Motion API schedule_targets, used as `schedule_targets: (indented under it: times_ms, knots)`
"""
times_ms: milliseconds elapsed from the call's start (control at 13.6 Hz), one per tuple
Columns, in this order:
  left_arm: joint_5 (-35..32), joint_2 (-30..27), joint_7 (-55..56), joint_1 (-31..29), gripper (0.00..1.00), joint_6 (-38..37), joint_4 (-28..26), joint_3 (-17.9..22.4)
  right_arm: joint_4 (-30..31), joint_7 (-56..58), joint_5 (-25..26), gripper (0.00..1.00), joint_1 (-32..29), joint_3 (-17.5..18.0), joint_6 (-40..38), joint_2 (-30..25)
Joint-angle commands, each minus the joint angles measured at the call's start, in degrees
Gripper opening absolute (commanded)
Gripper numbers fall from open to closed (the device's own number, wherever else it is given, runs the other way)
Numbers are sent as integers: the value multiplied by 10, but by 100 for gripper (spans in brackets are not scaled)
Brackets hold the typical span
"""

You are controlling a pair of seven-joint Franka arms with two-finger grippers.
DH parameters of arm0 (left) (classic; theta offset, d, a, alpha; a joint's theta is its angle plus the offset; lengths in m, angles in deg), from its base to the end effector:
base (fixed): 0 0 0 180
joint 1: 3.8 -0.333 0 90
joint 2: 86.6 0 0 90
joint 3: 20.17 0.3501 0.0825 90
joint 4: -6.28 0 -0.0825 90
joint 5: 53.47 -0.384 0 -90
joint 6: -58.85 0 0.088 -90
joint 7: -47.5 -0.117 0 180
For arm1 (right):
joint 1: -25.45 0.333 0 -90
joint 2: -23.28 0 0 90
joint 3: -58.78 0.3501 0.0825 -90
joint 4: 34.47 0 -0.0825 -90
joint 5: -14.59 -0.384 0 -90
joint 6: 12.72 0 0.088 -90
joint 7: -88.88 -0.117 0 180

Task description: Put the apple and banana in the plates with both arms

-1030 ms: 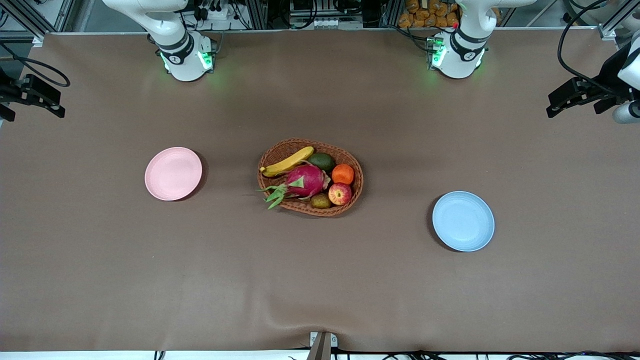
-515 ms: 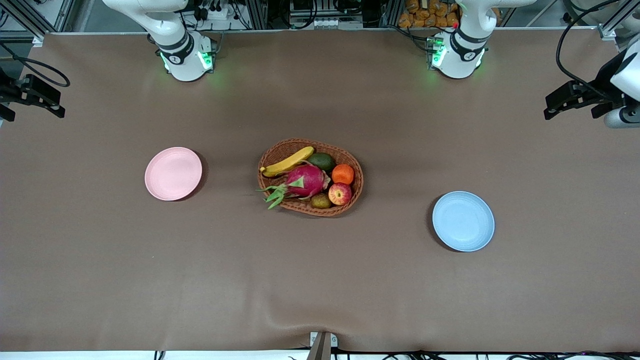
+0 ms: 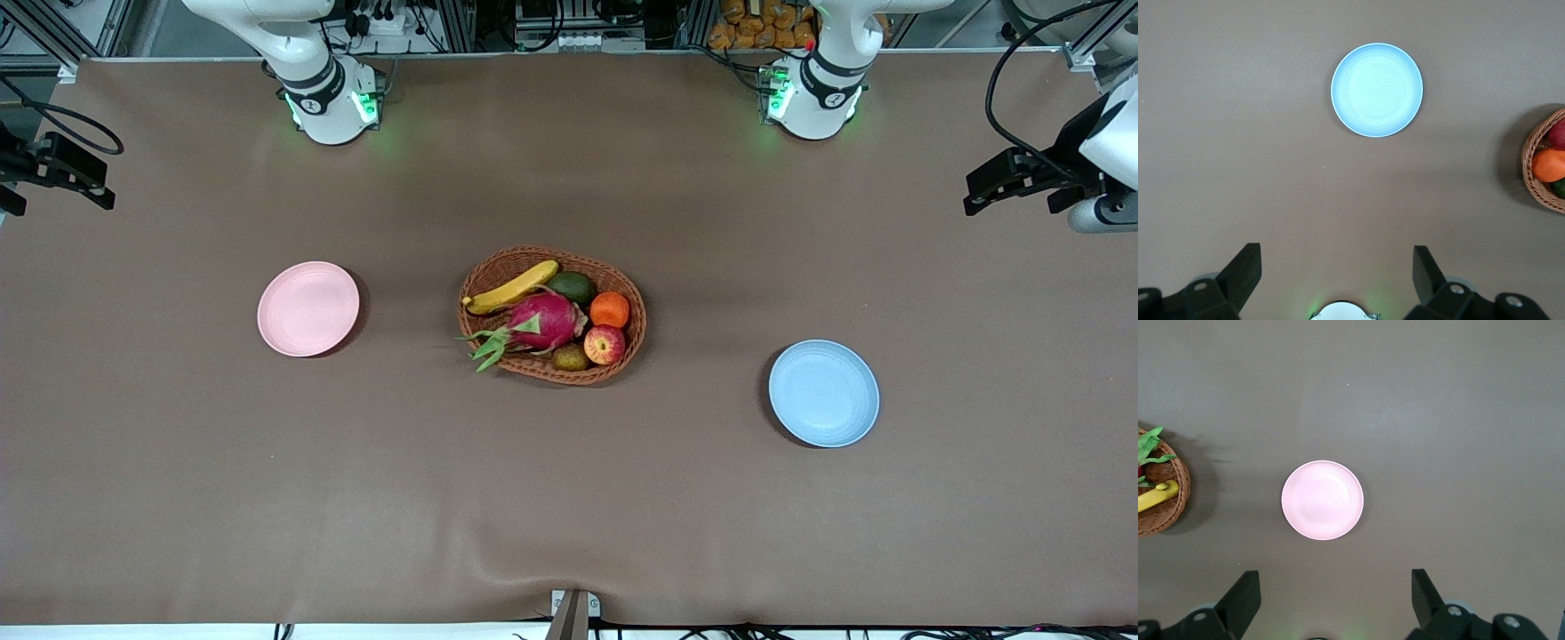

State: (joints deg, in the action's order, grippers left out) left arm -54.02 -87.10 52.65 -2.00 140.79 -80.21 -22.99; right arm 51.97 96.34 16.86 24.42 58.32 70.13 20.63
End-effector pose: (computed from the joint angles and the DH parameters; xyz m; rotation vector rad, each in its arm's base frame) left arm 0.5346 -0.0421 0.6700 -3.1237 -0.0161 0.1087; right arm 0.5248 -0.0188 0.6918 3.1000 0.1545 -0.0301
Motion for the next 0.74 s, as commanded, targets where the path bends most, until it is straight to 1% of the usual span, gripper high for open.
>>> schedule_targets:
  times_ms: [0, 662]
  knots:
    - [6, 7, -10, 3, 100, -10, 8, 1, -13, 9, 2, 100, -12, 6, -5, 7]
    - [7, 19, -8, 11, 100, -3, 12, 0, -12, 8, 2, 100, -13, 6, -7, 7]
